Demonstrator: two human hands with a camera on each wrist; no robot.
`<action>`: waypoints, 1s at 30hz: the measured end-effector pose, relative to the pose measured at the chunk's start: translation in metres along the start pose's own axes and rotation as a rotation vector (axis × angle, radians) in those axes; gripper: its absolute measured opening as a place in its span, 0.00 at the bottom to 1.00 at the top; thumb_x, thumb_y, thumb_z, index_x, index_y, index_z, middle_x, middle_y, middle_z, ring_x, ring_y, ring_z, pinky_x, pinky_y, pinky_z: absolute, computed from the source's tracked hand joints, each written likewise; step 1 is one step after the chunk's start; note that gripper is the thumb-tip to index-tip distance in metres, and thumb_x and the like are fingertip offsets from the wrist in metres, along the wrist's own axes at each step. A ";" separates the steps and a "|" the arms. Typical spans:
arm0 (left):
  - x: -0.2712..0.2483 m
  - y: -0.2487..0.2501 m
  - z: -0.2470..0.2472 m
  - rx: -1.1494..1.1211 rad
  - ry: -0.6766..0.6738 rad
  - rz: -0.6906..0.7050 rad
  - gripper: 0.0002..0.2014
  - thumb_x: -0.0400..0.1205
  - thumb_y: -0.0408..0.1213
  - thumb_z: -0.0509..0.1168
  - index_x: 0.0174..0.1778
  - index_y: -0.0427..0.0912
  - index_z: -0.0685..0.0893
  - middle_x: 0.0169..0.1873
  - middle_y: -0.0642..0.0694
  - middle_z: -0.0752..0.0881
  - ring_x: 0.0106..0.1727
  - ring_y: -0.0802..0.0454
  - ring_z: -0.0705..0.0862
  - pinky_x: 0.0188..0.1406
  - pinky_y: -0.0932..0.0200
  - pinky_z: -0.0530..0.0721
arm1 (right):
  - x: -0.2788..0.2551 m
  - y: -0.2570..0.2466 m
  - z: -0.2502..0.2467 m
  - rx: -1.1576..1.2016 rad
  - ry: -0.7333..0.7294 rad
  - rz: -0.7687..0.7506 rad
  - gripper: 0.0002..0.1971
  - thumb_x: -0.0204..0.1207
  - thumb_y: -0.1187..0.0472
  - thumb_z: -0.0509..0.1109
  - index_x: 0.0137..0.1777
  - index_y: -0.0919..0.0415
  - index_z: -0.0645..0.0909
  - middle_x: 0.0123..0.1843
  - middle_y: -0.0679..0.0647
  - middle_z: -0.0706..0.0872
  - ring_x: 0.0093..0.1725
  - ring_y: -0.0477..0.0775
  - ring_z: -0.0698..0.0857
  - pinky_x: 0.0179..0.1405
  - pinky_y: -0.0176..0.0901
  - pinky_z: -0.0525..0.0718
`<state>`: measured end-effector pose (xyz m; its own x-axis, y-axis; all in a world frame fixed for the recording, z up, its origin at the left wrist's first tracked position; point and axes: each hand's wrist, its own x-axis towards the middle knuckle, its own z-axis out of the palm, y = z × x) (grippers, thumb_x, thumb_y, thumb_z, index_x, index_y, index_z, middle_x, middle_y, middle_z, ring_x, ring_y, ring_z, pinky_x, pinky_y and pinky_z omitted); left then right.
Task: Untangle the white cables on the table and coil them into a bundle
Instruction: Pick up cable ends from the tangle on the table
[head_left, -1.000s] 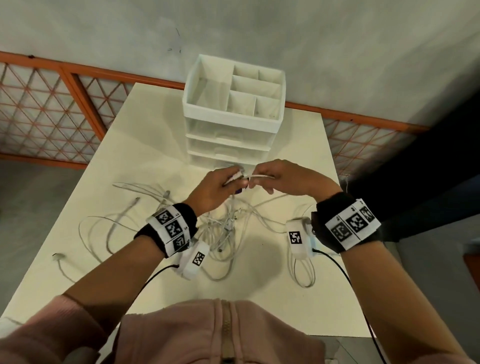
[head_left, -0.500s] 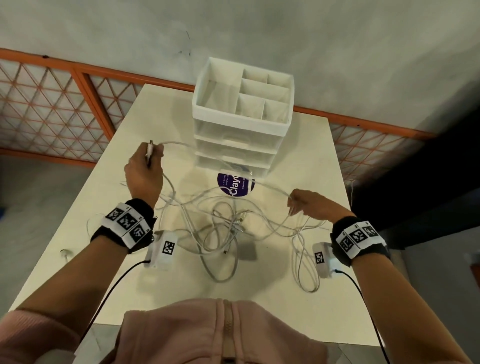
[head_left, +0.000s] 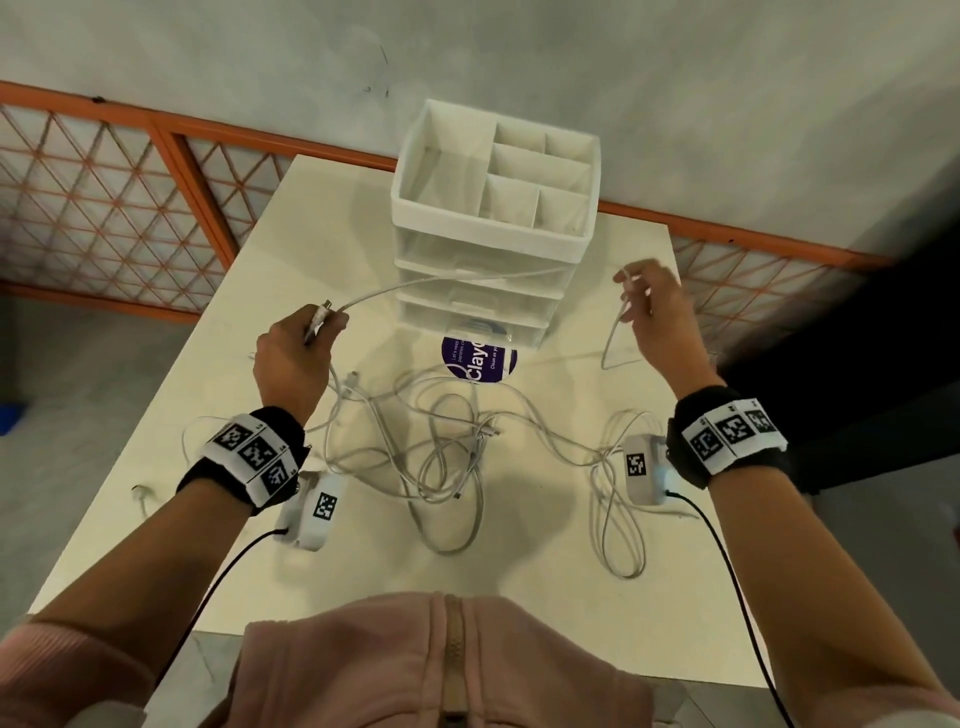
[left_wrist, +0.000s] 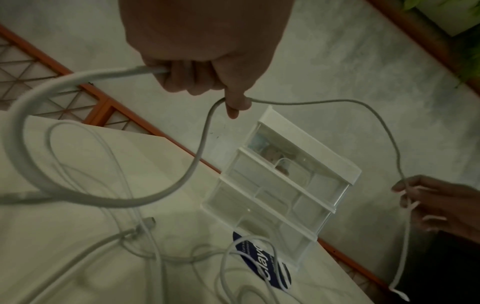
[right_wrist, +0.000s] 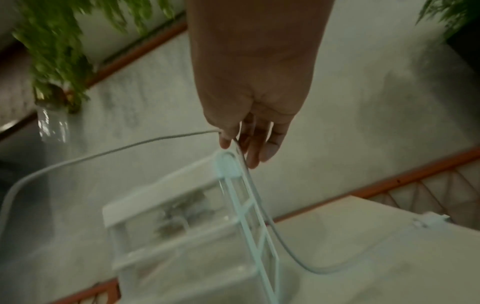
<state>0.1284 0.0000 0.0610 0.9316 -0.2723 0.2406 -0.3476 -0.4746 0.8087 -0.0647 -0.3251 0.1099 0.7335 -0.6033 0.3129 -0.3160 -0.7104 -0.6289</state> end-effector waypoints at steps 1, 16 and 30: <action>0.000 -0.001 0.000 0.030 -0.008 -0.018 0.17 0.81 0.49 0.65 0.42 0.36 0.85 0.22 0.37 0.75 0.32 0.35 0.75 0.31 0.51 0.70 | -0.007 0.008 0.010 -0.011 -0.060 0.069 0.10 0.81 0.68 0.58 0.59 0.59 0.75 0.54 0.64 0.81 0.42 0.60 0.86 0.45 0.55 0.87; -0.015 0.023 0.022 0.059 -0.223 -0.010 0.19 0.76 0.53 0.70 0.36 0.38 0.87 0.17 0.50 0.70 0.26 0.44 0.69 0.28 0.57 0.64 | -0.071 -0.031 0.157 -0.394 -0.822 -0.128 0.09 0.77 0.59 0.69 0.51 0.64 0.83 0.55 0.61 0.84 0.61 0.62 0.76 0.57 0.51 0.71; -0.005 0.050 0.020 -0.031 -0.341 0.090 0.10 0.74 0.49 0.73 0.42 0.46 0.89 0.13 0.52 0.71 0.19 0.63 0.72 0.24 0.63 0.61 | -0.040 -0.090 0.043 0.058 -0.817 0.010 0.02 0.80 0.69 0.64 0.50 0.64 0.75 0.37 0.50 0.80 0.32 0.50 0.82 0.31 0.25 0.77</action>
<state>0.1042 -0.0392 0.0894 0.8068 -0.5779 0.1229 -0.4185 -0.4122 0.8093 -0.0394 -0.2215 0.1233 0.9449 -0.1389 -0.2965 -0.3097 -0.6729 -0.6718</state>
